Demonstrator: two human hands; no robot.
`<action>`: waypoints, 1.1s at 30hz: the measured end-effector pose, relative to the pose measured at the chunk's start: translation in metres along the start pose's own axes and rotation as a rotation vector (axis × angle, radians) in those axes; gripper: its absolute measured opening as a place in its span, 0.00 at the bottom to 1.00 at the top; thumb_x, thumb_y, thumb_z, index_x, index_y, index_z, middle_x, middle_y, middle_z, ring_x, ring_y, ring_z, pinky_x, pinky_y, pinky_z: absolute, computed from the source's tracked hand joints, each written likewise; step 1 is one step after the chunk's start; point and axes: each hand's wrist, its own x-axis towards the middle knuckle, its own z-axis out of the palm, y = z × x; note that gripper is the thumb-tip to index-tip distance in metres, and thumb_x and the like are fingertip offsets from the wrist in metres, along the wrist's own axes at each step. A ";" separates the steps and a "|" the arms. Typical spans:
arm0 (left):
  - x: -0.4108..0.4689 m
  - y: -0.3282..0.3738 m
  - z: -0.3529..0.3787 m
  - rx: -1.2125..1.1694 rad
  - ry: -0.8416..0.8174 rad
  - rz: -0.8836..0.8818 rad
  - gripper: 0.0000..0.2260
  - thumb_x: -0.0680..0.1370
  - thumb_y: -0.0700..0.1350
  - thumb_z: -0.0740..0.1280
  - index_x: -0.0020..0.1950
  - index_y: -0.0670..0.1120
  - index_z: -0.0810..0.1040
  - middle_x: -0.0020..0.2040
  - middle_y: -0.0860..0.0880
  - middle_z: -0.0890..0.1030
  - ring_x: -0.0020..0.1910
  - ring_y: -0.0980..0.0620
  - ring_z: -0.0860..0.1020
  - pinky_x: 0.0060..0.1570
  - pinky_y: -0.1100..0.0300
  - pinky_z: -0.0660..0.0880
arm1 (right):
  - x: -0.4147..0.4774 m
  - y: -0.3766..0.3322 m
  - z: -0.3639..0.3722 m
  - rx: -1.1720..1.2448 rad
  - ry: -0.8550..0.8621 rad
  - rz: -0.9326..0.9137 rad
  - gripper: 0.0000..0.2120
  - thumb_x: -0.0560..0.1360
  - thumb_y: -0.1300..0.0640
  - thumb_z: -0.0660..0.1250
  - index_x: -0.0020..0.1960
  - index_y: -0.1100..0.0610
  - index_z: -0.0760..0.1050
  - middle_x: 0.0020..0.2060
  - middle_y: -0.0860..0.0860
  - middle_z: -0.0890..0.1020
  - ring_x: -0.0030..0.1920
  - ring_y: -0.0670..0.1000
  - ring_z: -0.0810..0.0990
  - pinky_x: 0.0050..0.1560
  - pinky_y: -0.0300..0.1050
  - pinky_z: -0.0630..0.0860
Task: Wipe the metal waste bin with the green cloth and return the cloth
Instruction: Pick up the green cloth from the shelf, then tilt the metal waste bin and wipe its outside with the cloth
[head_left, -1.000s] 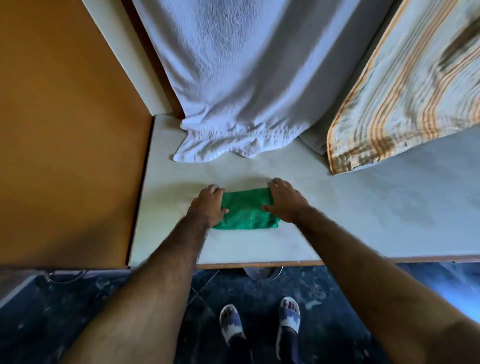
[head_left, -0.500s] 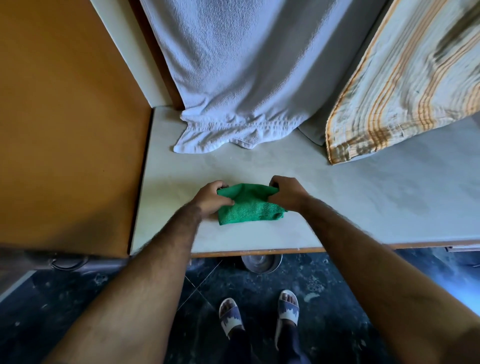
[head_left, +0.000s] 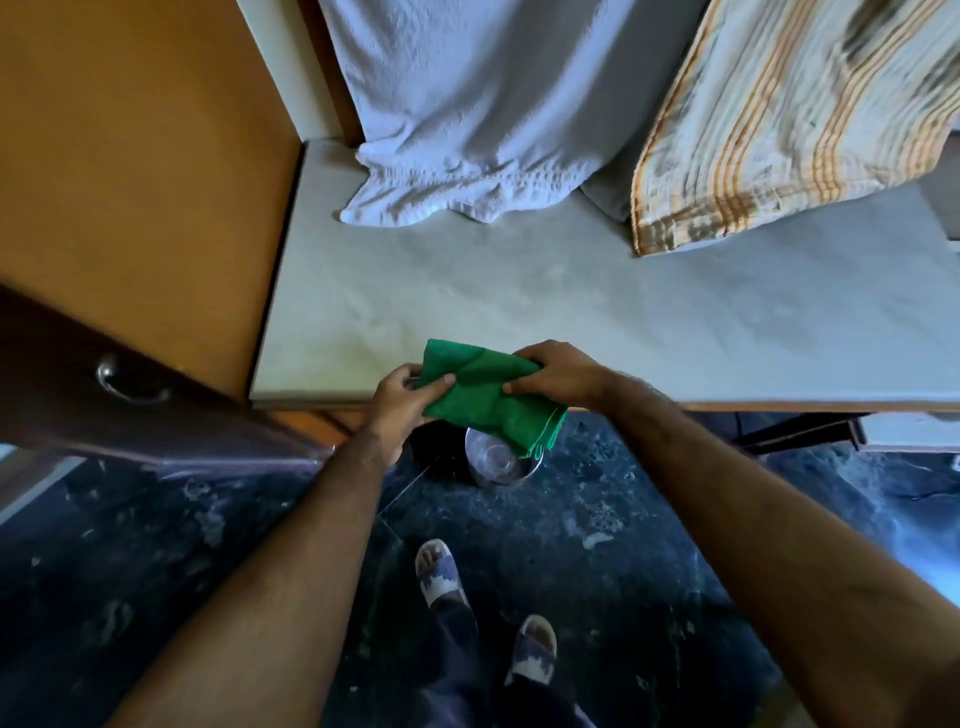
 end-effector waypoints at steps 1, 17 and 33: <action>-0.013 -0.023 -0.002 -0.042 0.029 -0.055 0.15 0.75 0.46 0.75 0.58 0.41 0.78 0.54 0.42 0.85 0.51 0.44 0.85 0.45 0.54 0.83 | -0.009 0.007 0.012 0.026 -0.011 -0.003 0.16 0.74 0.50 0.72 0.60 0.52 0.82 0.52 0.53 0.86 0.51 0.52 0.84 0.50 0.42 0.79; -0.006 -0.283 0.028 -0.609 0.071 -0.385 0.26 0.75 0.61 0.68 0.68 0.48 0.78 0.62 0.42 0.84 0.54 0.46 0.85 0.46 0.54 0.82 | 0.026 0.118 0.287 -0.198 -0.062 0.018 0.15 0.74 0.54 0.64 0.59 0.57 0.75 0.52 0.60 0.83 0.49 0.64 0.83 0.45 0.55 0.81; 0.264 -0.487 -0.022 -0.517 -0.075 -0.279 0.25 0.78 0.66 0.57 0.67 0.54 0.75 0.61 0.50 0.79 0.56 0.46 0.78 0.51 0.54 0.73 | 0.266 0.310 0.373 -0.212 0.282 0.029 0.32 0.68 0.47 0.76 0.68 0.57 0.74 0.62 0.58 0.82 0.61 0.60 0.80 0.61 0.49 0.76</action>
